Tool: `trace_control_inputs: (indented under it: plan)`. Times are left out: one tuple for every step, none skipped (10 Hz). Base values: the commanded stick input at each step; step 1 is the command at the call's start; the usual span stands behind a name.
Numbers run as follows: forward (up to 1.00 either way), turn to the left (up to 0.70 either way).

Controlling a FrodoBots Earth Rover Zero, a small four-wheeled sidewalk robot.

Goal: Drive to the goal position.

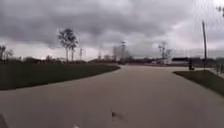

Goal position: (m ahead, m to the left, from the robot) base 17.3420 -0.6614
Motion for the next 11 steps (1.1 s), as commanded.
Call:
trace_control_inputs:
  plan:
    - [1.00,-0.40]
    - [1.00,-0.40]
    - [1.00,-0.40]
    - [1.00,-0.40]
    - [1.00,-0.38]
    - [1.00,-0.23]
    - [1.00,0.00]
    - [1.00,0.00]
    - [1.00,0.00]
    - [1.00,0.00]
    - [1.00,0.00]
